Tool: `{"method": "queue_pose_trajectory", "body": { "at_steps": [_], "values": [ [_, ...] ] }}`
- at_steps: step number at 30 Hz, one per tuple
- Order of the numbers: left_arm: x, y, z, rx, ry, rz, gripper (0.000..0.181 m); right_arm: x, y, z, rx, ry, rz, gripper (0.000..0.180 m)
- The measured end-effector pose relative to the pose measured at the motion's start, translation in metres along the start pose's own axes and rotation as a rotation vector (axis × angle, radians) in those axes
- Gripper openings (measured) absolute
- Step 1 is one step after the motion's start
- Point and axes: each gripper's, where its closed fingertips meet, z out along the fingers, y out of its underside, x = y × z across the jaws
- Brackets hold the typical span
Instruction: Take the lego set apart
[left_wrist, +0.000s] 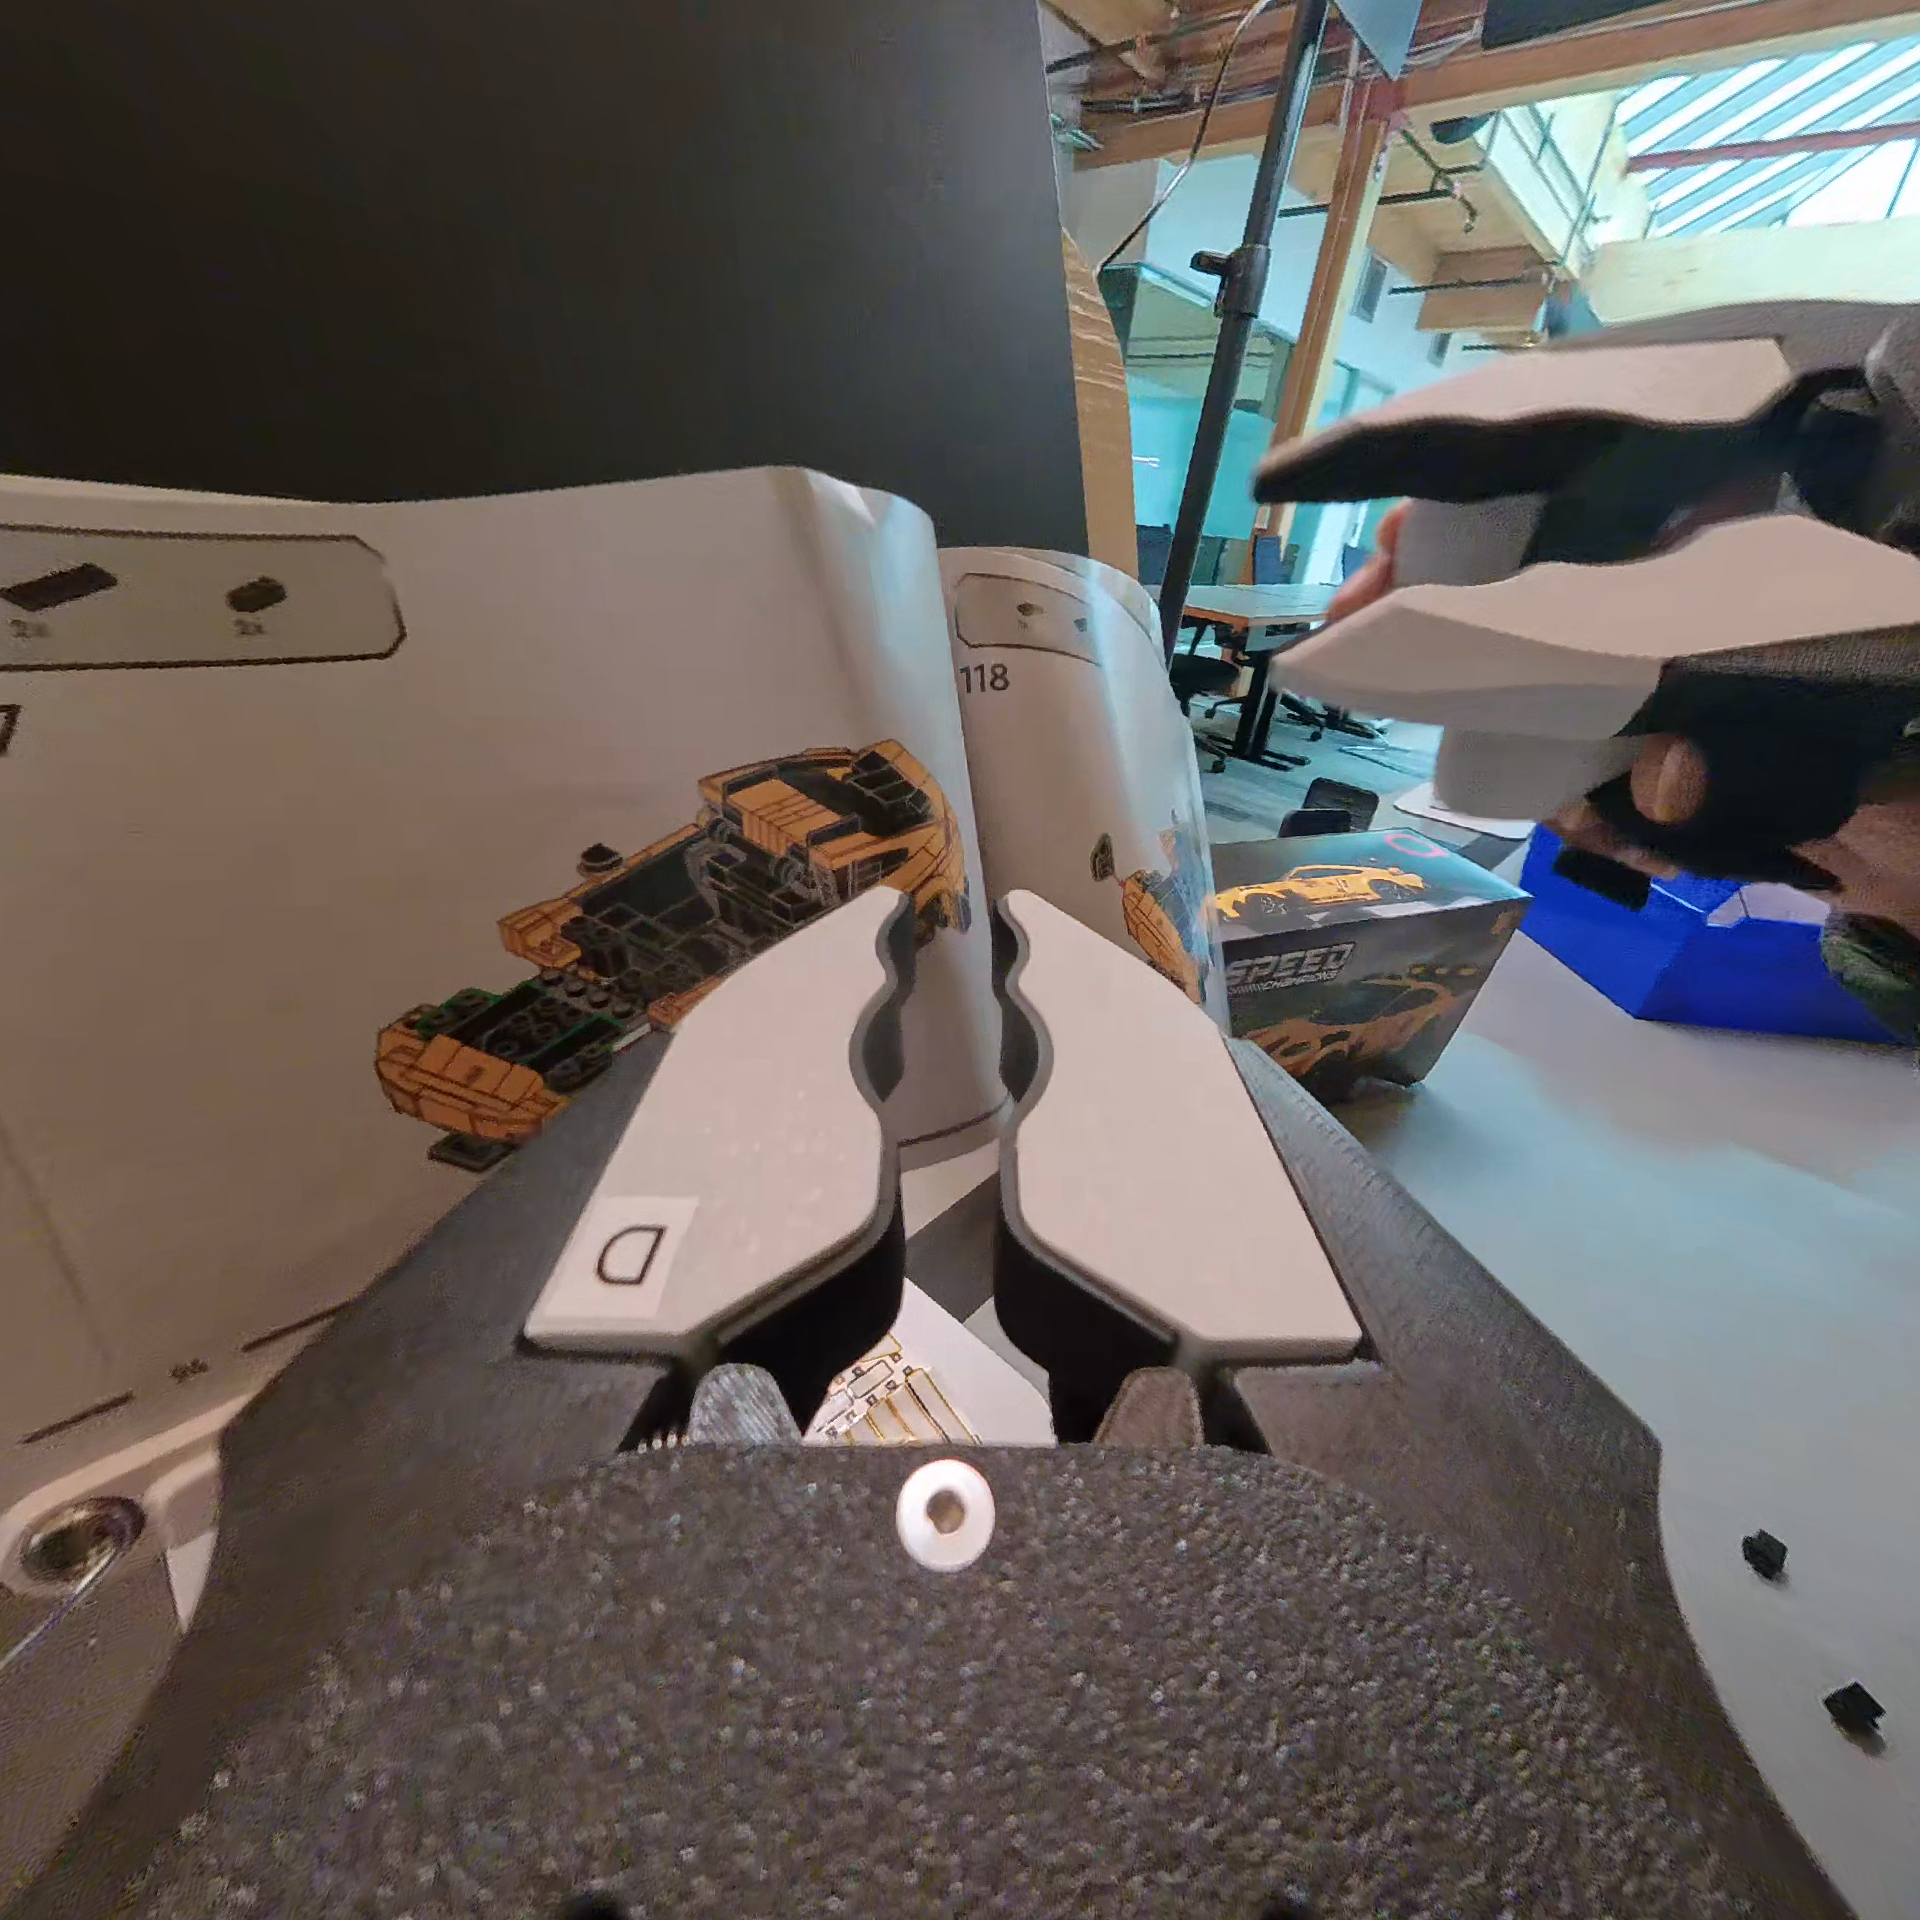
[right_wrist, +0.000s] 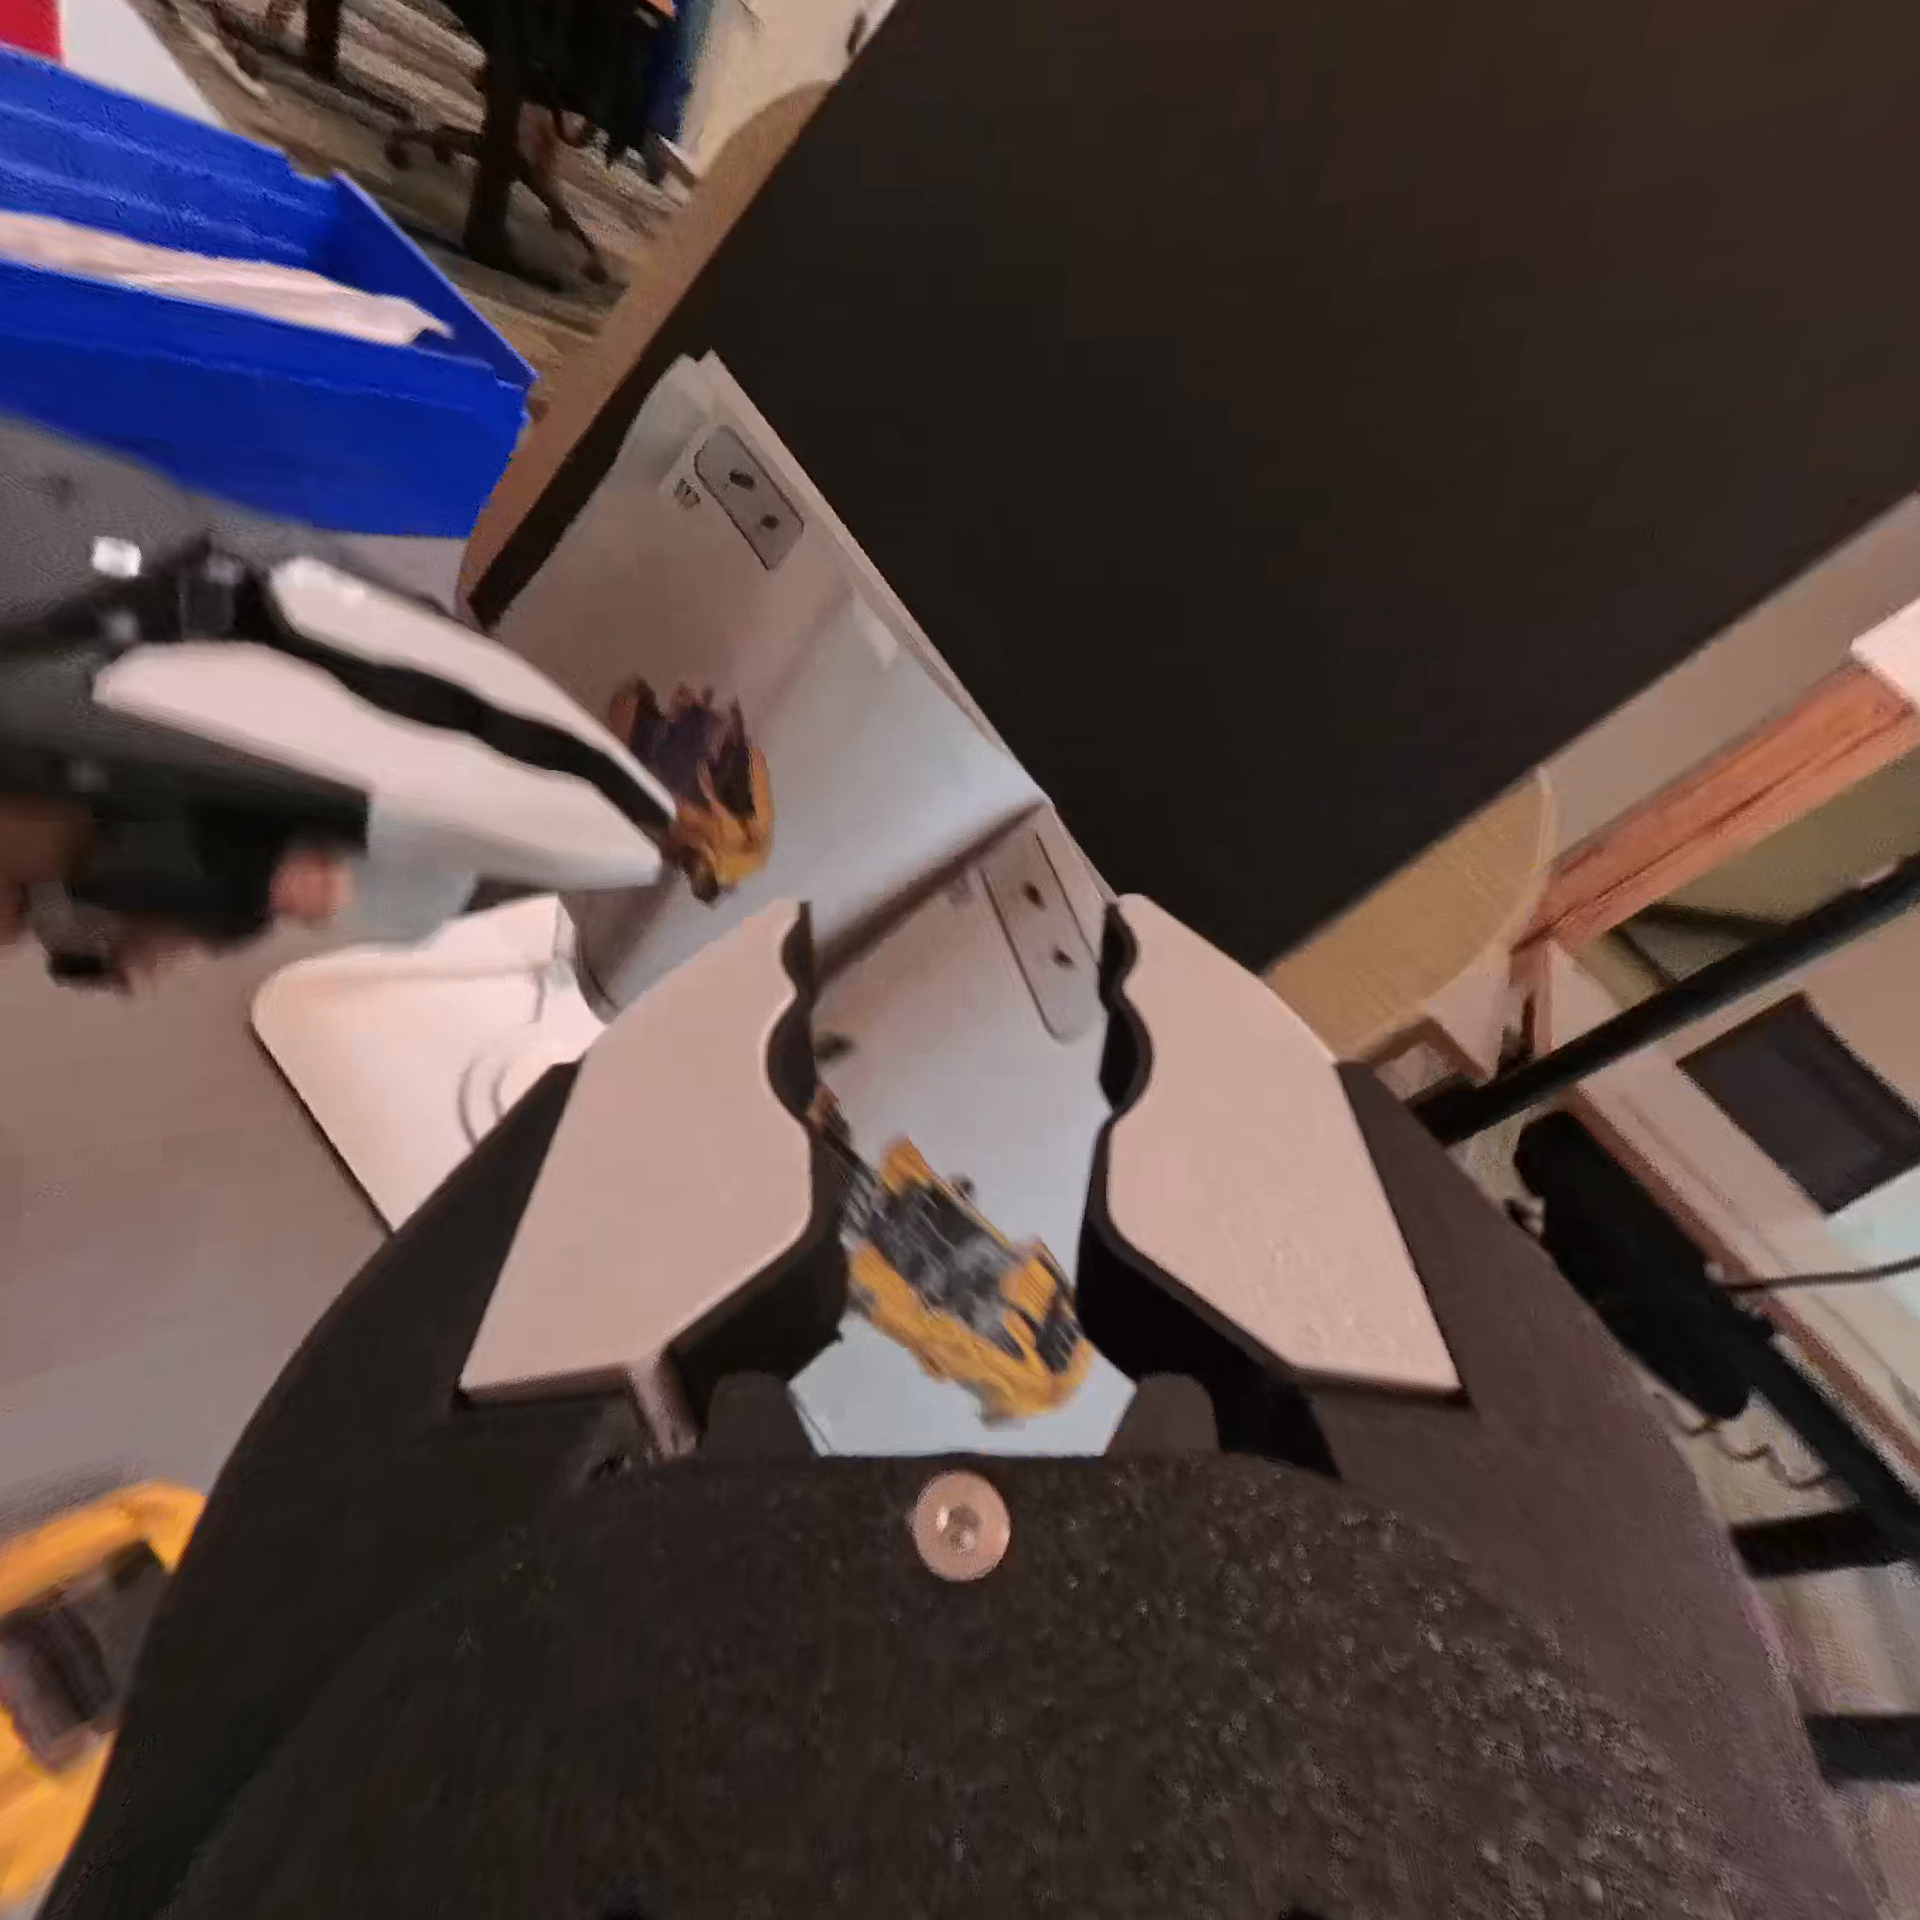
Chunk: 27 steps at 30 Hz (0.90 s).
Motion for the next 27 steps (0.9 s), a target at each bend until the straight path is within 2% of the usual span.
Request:
{"method": "queue_pose_trajectory", "body": {
  "at_steps": [1, 4, 6, 7, 9, 11, 13, 18, 22, 27],
  "values": [
    [0.001, 0.0, -0.003, 0.005, -0.008, 0.003, 0.013, -0.006, -0.007, 0.01, -0.016, 0.014, 0.035, 0.06],
    [0.003, 0.002, -0.014, 0.01, -0.034, 0.017, 0.012, -0.019, -0.024, 0.044, -0.052, 0.09, 0.001, 0.076],
    [0.006, 0.004, -0.023, 0.014, -0.039, 0.031, 0.012, -0.025, -0.029, 0.065, -0.068, 0.131, -0.114, 0.074],
    [0.007, 0.005, -0.027, 0.013, -0.042, 0.043, 0.012, -0.028, -0.029, 0.074, -0.078, 0.129, -0.159, 0.068],
    [0.004, 0.006, -0.037, 0.012, -0.058, 0.075, 0.012, -0.032, -0.028, 0.081, -0.076, 0.101, -0.248, 0.034],
    [-0.004, 0.006, -0.046, 0.01, -0.078, 0.099, 0.011, -0.031, -0.024, 0.078, -0.07, 0.07, -0.316, 0.014],
    [-0.016, 0.005, -0.052, 0.013, -0.103, 0.089, 0.012, -0.029, -0.021, 0.071, -0.061, 0.038, -0.355, 0.004],
    [-0.044, 0.004, -0.06, 0.047, -0.153, -0.011, 0.012, -0.014, -0.013, 0.048, -0.028, -0.009, -0.438, 0.002],
    [-0.071, 0.001, -0.057, 0.034, -0.198, -0.05, 0.012, -0.003, 0.002, 0.034, 0.003, -0.041, -0.401, 0.002],
    [-0.089, 0.006, -0.039, -0.063, -0.165, -0.091, 0.012, 0.01, 0.016, 0.029, 0.049, -0.048, -0.304, 0.002]
  ]
}}
